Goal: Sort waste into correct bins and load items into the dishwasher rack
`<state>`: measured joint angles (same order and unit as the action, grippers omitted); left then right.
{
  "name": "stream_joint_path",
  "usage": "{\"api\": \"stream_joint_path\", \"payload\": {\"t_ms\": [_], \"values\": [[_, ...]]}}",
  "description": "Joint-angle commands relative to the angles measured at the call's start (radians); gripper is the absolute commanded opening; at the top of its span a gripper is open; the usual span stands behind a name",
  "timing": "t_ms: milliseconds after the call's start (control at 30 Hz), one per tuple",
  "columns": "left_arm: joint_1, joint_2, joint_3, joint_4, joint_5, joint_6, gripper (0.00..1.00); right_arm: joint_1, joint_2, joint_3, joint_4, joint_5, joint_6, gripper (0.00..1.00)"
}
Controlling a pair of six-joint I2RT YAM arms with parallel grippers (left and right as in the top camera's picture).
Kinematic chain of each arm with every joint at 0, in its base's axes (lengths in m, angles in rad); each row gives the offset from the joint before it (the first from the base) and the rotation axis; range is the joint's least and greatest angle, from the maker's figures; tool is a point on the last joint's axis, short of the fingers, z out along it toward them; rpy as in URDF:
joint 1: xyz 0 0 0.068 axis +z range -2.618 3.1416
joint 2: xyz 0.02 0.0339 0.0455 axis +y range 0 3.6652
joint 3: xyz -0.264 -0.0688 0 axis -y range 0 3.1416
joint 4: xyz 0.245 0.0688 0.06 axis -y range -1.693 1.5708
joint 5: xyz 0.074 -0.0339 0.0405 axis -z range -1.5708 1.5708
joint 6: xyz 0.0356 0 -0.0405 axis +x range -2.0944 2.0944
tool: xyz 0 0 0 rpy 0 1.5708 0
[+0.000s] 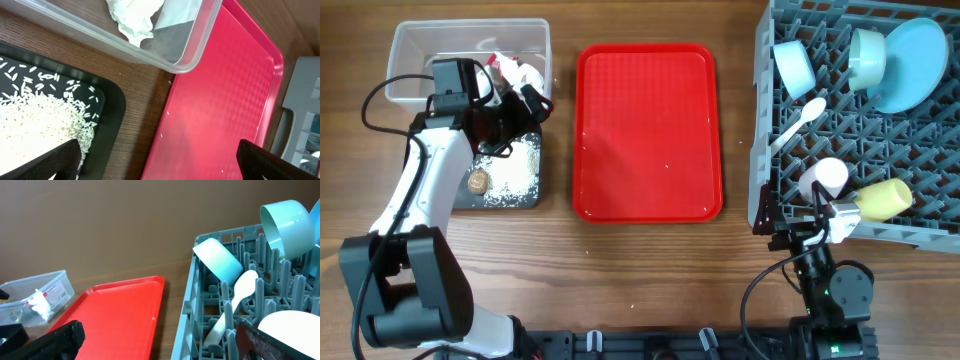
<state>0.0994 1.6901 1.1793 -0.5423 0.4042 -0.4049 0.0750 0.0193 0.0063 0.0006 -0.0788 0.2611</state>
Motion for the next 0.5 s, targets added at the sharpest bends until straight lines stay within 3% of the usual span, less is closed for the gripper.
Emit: {"api": "stream_joint_path", "payload": {"t_ms": [0, 267, 333, 433, 467], "values": [[0.004, -0.009, 0.003, 0.002, -0.010, 0.002, 1.00, -0.005, -0.008, -0.001, 0.006, -0.012, 0.011, 1.00], [0.004, -0.009, 0.003, 0.002, -0.010, 0.002, 1.00, -0.005, -0.008, -0.001, 0.006, -0.012, 0.011, 1.00], [0.006, -0.009, 0.003, -0.003, -0.066, 0.009, 1.00, -0.005, -0.008, -0.001, 0.006, -0.012, 0.011, 1.00], [-0.002, -0.100, 0.000, 0.007, -0.126, 0.010, 1.00, -0.005, -0.008, -0.001, 0.006, -0.012, 0.011, 1.00], [-0.024, -0.200, -0.035, 0.078, -0.125, 0.086, 1.00, -0.005, -0.008, -0.001, 0.006, -0.012, 0.011, 1.00]]}}
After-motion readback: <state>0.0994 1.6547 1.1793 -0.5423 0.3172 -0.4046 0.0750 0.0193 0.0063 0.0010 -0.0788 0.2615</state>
